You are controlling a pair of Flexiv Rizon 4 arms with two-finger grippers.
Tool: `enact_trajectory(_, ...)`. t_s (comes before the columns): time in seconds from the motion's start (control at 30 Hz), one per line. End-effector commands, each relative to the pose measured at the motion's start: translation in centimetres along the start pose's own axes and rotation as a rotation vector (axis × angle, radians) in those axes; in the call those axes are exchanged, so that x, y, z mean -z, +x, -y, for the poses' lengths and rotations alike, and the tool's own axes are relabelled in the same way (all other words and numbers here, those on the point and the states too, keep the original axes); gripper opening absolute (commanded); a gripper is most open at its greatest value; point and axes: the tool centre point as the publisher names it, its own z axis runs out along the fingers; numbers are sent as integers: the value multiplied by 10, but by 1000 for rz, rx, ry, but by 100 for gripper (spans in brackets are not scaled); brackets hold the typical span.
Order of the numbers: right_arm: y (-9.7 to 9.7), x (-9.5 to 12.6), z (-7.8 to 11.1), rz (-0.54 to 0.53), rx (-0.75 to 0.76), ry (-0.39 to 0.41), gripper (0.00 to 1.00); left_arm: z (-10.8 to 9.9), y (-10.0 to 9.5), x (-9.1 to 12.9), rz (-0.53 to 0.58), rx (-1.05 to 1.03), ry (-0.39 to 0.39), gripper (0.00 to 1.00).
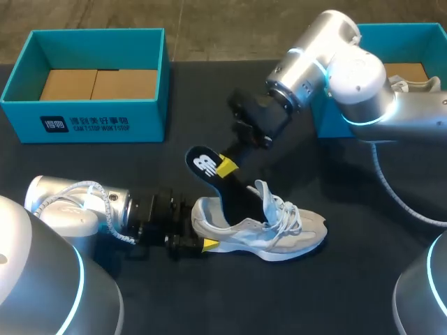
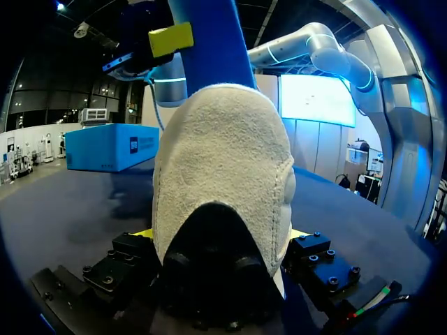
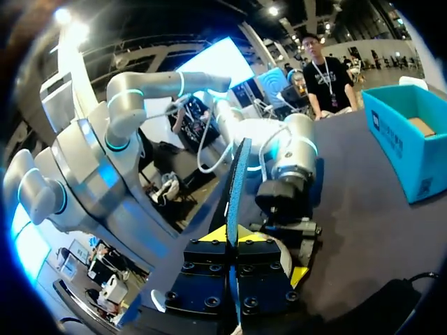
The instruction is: Take the shoe out of the shoebox, open the shoe tongue, remove and reinsert the insole, then place the shoe into the shoebox
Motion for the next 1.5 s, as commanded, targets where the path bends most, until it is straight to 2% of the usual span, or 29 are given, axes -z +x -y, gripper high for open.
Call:
enact_trajectory(0.03,-1,5,-13,14,15,-21,0,-3,0,-1,0,1,-4,0)
enact_trajectory(0.23,3,25,-36,95,-28,-59,0,-3,0,-1,0,1,-4,0)
enact_trajectory(0.43,26,54,-56,194,-40,-116,0,-3,0,-1,0,1,-4,0)
enact_trajectory(0.6,42,75,-70,233,-10,-226,0,-3,0,-1,0,1,-4,0)
enact_trajectory(0.67,48,84,-76,210,27,-298,0,-3,0,-1,0,1,-4,0)
enact_trajectory(0.7,51,87,-80,210,36,-305,0,-3,0,-1,0,1,-4,0)
enact_trajectory(1.2,51,87,-80,210,36,-305,0,-3,0,-1,0,1,-4,0)
enact_trajectory(1.4,58,103,-112,242,63,-374,0,-3,0,-1,0,1,-4,0)
enact_trajectory(1.5,70,115,-125,271,69,-408,0,-3,0,-1,0,1,-4,0)
